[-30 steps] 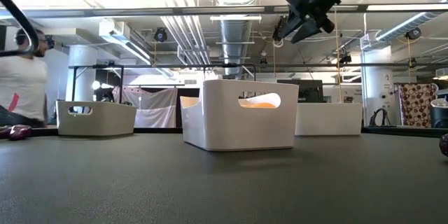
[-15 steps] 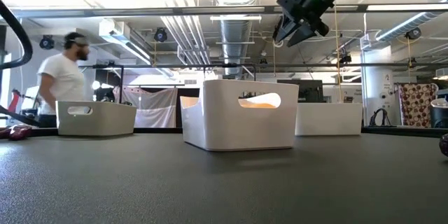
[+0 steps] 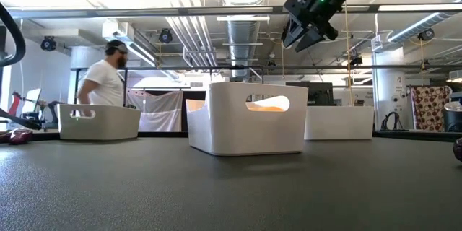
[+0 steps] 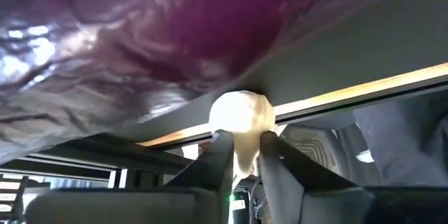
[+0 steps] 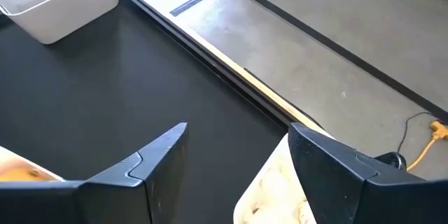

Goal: Sort produce into baskets
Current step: Put the garlic into the top white bin

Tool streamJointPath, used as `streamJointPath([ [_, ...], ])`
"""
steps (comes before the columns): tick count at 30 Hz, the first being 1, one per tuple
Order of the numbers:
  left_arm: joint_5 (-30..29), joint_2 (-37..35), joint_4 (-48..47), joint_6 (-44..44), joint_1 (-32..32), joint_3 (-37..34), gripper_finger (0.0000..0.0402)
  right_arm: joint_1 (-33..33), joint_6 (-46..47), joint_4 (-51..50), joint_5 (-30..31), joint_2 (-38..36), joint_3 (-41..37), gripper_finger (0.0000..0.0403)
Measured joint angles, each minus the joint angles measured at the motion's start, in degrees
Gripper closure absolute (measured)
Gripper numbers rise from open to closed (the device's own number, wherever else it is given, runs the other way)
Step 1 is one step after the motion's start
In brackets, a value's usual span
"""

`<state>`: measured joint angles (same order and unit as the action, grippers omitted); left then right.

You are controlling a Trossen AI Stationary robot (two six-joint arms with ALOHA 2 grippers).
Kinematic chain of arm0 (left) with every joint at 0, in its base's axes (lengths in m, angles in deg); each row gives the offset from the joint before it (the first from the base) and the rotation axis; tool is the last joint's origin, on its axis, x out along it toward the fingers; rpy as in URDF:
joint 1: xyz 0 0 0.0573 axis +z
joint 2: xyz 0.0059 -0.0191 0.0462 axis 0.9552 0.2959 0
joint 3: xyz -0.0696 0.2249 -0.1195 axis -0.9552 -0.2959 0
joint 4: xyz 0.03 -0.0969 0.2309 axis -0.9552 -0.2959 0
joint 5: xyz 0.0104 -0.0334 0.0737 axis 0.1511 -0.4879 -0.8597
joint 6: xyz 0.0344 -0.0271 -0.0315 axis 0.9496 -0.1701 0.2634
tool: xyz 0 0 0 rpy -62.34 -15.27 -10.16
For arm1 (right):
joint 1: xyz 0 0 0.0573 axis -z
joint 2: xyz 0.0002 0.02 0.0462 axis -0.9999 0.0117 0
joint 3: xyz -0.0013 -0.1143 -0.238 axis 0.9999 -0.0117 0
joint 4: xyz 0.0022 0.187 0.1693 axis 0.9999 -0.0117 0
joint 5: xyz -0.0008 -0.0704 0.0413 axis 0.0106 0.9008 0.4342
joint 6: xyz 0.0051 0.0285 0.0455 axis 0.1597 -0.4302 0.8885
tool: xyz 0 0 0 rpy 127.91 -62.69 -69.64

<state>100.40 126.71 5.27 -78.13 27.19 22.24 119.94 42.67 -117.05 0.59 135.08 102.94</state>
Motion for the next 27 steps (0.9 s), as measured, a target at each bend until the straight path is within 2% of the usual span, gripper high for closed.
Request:
streamJointPath([
  [7,-0.5,-0.2,0.0,1.5,0.0,-0.2,0.0391,0.0,0.5,-0.3,-0.1,0.0,0.0,0.0172],
  [18,-1.3,-3.7,-6.8,7.6,0.1,0.1,0.0397,0.0,0.5,-0.2,-0.2,0.0,0.0,0.0173],
  [25,-7.8,-10.3,-11.6,10.3,0.6,0.1,0.0401,0.0,0.5,0.0,-0.2,-0.1,0.0,0.0172],
  [27,-8.0,-11.9,-12.0,10.5,0.6,0.1,0.0402,0.0,0.6,0.0,-0.2,-0.1,0.0,0.0172],
])
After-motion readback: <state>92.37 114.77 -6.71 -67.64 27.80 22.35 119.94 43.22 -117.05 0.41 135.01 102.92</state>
